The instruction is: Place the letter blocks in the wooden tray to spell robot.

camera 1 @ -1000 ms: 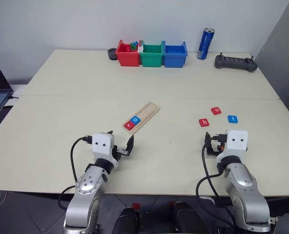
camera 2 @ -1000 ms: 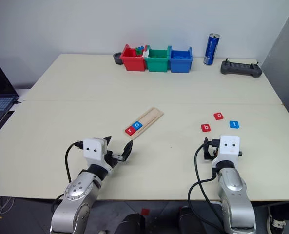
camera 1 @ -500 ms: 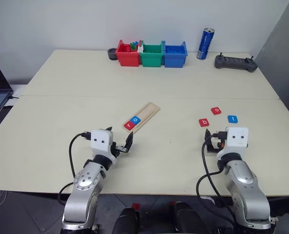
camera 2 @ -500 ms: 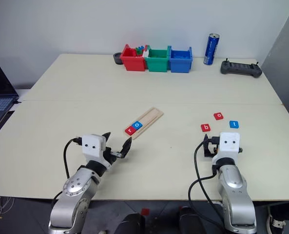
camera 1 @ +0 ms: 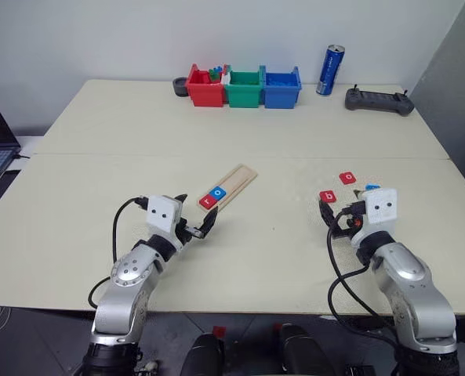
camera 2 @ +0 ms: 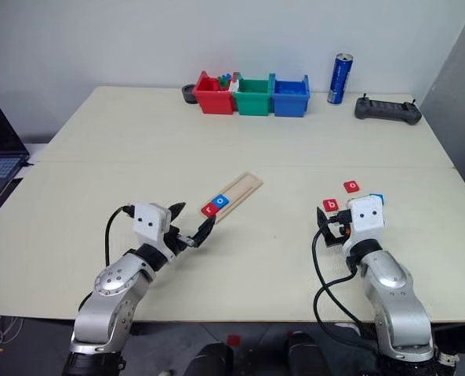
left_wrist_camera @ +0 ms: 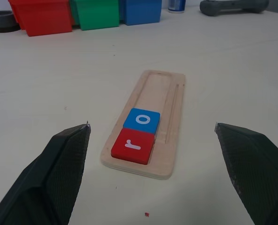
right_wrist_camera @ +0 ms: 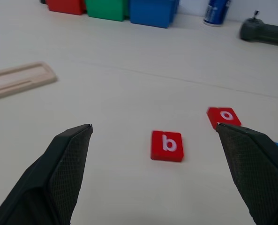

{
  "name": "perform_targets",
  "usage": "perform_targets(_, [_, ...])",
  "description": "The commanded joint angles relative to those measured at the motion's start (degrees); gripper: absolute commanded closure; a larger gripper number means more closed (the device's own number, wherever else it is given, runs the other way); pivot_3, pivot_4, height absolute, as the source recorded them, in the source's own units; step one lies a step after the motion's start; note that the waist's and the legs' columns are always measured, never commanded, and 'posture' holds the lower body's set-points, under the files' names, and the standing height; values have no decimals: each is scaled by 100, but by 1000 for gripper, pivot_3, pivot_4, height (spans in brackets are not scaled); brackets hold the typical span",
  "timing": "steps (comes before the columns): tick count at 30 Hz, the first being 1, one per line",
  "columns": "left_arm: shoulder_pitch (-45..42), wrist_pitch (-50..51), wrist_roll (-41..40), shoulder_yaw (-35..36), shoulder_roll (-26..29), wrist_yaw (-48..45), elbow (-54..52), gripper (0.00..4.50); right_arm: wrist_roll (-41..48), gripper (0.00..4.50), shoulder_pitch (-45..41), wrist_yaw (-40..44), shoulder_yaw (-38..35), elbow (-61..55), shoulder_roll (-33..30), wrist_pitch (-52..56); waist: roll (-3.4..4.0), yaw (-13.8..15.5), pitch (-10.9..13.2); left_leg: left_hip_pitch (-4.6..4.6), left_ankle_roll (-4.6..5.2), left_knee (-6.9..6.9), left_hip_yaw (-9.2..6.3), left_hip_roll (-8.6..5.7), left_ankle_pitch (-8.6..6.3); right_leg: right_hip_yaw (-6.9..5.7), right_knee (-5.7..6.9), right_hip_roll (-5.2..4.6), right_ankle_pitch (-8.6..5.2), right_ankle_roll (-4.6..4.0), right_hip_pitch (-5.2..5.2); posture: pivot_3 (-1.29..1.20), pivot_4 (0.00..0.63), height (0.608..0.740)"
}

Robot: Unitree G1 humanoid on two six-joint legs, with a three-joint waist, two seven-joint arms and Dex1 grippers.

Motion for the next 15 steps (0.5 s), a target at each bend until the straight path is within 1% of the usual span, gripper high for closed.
perform_targets(1, [-357, -172, -114, 61, 268, -427, 315, 0, 592, 24, -287, 799, -89, -242, -427, -2, 0, 1, 0, 0, 0, 1, 0, -1, 0, 0, 0, 0, 1, 1, 0, 0, 150, 740])
perform_targets(6, [-754, -386, -55, -100, 507, -937, 999, 0, 1180, 24, -653, 1541, -75, -79, -873, 41, 0, -4, 1, 7, 1, 0, -1, -1, 0, -2, -2, 0, 1, 1, 7, 0, 150, 740])
perform_targets(12, [-1294, -806, 73, -132, 488, -1188, 1910, 0, 1755, 24, -1134, 2111, 23, 5, -1124, 251, -3, 1, 2, 5, 1, 1, -4, -2, 0, -5, -1, 0, 1, 0, 7, 0, 150, 740])
perform_targets(15, [-1487, -1017, 165, -202, 465, -1274, 2276, 0, 1890, 24, -1209, 2342, 114, 13, -1265, 278, -3, 10, 2, 4, 1, 2, -4, -2, 0, -6, -2, -1, 2, 0, 7, 0, 150, 740])
